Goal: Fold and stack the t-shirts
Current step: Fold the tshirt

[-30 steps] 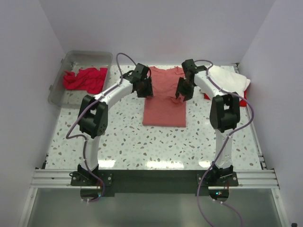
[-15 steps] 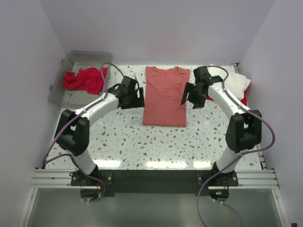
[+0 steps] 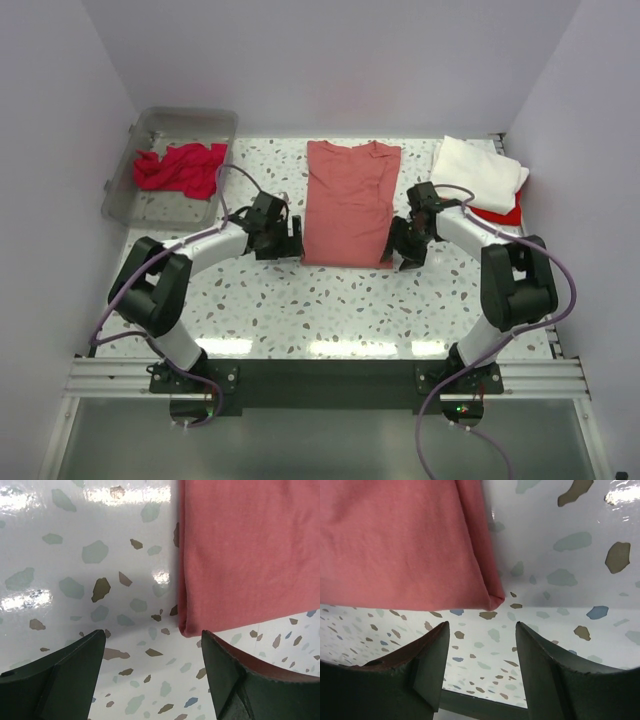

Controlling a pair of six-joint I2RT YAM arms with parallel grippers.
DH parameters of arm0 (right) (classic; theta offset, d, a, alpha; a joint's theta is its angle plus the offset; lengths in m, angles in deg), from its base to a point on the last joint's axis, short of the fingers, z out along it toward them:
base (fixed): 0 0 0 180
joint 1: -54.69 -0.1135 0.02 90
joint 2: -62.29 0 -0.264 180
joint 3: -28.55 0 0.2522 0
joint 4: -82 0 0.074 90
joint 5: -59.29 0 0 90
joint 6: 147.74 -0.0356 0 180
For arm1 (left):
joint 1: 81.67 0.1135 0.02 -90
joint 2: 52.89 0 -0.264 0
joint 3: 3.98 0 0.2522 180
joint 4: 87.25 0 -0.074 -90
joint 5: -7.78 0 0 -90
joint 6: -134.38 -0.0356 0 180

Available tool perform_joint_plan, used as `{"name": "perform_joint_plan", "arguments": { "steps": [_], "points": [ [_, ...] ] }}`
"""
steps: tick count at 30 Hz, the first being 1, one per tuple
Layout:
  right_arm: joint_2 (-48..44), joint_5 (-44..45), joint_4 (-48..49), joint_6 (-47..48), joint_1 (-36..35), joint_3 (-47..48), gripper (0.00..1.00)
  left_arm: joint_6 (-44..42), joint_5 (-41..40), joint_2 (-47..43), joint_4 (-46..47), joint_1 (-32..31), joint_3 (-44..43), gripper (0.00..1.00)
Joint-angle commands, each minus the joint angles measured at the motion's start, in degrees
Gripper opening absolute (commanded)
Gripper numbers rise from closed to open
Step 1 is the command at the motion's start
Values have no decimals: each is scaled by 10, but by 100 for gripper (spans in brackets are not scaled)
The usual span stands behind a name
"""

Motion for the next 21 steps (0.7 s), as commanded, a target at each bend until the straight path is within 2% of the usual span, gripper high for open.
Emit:
{"name": "perform_joint_plan", "arguments": {
  "steps": [1,12,21],
  "points": [
    [-31,-17,29,-11,-1,2,59,20,20,-38,62,-1,8,82],
    [-19,46,32,-12,-1,5,55,32,27,29,67,-2,-11,82],
    [23,75,46,9,-2,-9,52,30,23,58,60,-13,-24,75]
  ]
}}
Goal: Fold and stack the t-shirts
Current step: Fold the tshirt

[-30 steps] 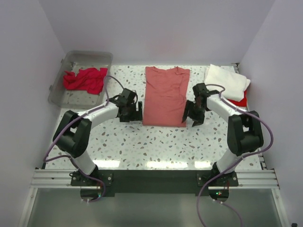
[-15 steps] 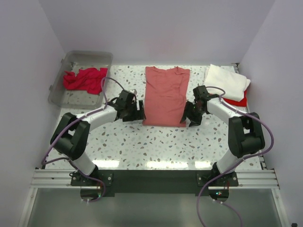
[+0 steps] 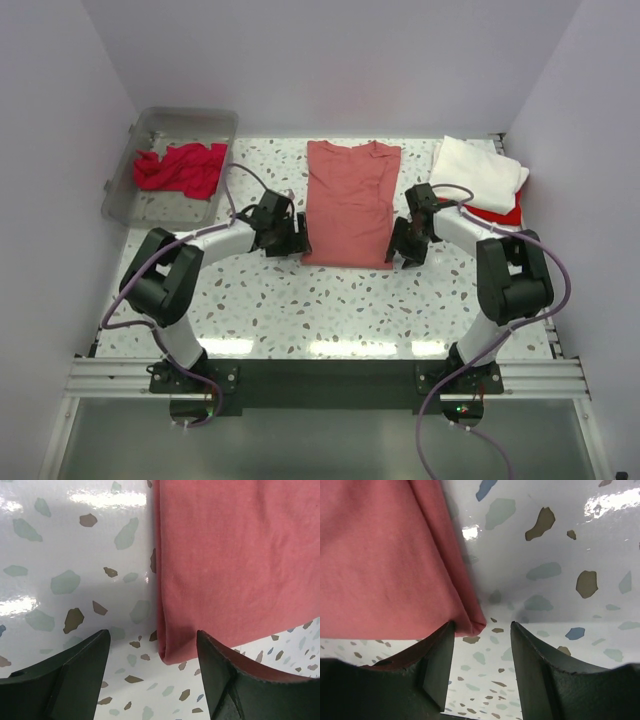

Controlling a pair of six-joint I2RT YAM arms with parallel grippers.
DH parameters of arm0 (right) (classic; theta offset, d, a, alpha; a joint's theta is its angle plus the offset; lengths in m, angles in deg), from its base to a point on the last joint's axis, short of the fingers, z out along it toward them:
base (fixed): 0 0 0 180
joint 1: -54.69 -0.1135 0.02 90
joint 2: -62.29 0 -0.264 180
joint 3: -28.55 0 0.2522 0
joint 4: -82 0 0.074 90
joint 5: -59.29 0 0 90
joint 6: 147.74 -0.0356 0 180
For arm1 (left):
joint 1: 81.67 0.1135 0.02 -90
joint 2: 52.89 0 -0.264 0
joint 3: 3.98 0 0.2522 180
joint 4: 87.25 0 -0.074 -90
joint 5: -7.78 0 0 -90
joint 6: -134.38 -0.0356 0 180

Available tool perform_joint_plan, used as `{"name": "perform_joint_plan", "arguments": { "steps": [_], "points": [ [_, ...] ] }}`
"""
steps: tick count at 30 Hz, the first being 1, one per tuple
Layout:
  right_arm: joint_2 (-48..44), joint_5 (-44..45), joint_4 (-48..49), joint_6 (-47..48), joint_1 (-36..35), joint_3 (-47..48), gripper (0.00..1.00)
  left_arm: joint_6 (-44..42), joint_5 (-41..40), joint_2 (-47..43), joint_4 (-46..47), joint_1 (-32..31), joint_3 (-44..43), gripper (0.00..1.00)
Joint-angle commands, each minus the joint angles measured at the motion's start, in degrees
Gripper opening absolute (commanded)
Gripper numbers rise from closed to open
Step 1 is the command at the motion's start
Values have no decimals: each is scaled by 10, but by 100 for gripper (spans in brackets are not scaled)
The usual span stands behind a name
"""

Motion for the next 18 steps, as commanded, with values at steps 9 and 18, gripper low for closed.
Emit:
{"name": "perform_joint_plan", "arguments": {
  "steps": [9,18],
  "points": [
    [24,7,26,14,-2,-29,49,-3,-16,11,-26,-31,-10,62],
    [24,-8,24,17,-5,-24,41,4,-19,20,-30,-47,-10,50]
  ]
}}
